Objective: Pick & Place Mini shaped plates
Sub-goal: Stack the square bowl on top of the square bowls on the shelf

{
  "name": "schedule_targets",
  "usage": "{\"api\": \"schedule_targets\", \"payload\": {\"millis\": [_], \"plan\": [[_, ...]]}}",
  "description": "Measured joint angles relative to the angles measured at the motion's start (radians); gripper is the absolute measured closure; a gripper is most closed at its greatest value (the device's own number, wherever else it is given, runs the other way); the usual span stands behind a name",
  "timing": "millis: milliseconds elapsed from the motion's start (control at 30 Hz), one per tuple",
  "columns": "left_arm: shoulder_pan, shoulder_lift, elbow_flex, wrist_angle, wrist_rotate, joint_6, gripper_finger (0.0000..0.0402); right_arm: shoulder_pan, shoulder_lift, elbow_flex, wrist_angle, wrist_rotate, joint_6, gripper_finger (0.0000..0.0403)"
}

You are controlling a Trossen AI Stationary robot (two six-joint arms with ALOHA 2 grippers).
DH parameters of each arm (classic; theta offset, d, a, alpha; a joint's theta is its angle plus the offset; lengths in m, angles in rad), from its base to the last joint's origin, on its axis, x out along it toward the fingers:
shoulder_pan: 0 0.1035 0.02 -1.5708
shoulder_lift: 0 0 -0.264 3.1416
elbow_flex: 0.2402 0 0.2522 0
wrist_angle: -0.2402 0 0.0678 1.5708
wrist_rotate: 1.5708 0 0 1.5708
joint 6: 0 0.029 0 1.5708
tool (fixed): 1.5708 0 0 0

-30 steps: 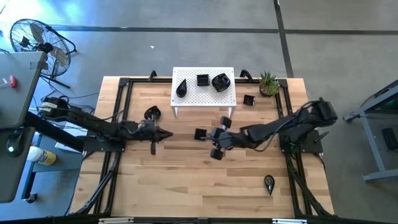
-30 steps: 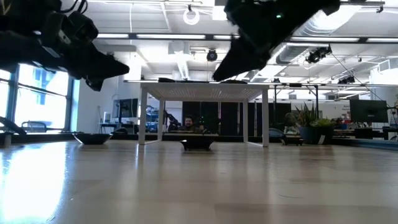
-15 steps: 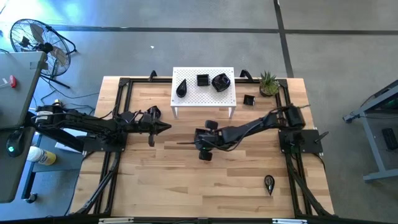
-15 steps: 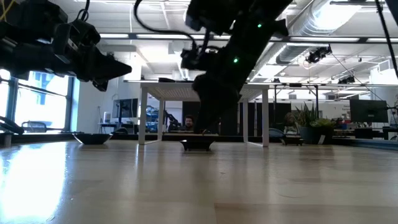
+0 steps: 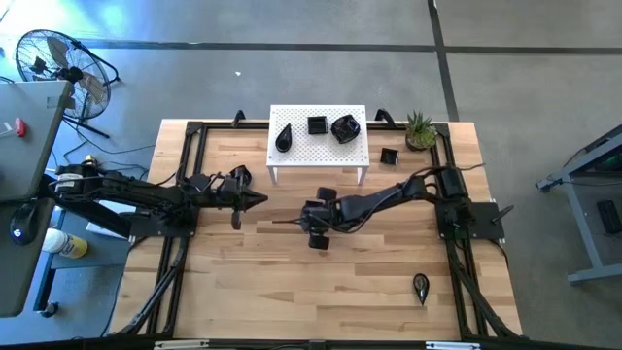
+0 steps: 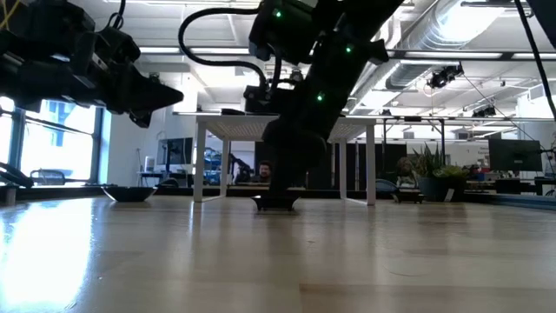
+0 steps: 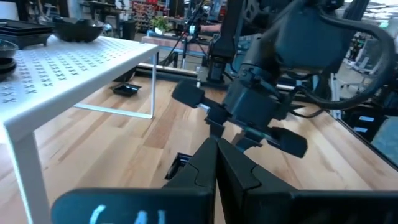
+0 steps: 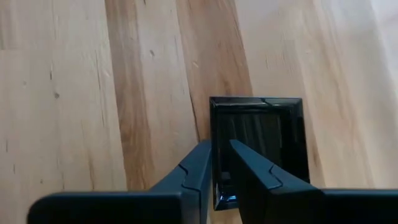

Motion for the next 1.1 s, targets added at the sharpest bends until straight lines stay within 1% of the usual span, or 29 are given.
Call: {"api": "schedule_targets", "payload": {"millis": [167,267,367,533,667,833,933,1100], "plan": [[0.000,0.000,0.000,0.002,0.015,0.000,0.0401,-0.009,0.017,0.000,-0.002,-0.027,-0.011,0.0356],[0.000,0.000,0.000,0.004,0.015,0.000,0.0401,-0.008,0.032,0.000,-0.002,0.000,-0.012,0.0352],[0.000,0.000,-0.001,0.004,0.015,0.000,0.0401,-0.008,0.033,0.000,-0.001,0.004,-0.019,0.0352],[0.000,0.000,-0.001,0.001,0.024,-0.008,0.0401,-0.001,0.033,0.000,0.004,0.034,-0.044,0.0376],[0.000,0.000,-0.001,-0.035,0.084,-0.009,0.0402,0.009,0.033,0.000,0.007,0.037,-0.061,0.0397],[0.000,0.000,-0.001,-0.042,0.062,-0.003,0.0402,0.024,0.032,0.000,0.007,0.040,-0.066,0.0394],[0.000,0.000,-0.001,-0.042,0.062,0.000,0.0402,0.034,0.012,0.000,0.001,0.030,-0.090,0.0396],[0.000,0.000,-0.001,-0.042,0.062,0.000,0.0402,0.041,-0.078,-0.001,-0.049,-0.002,-0.175,0.0400]]}}
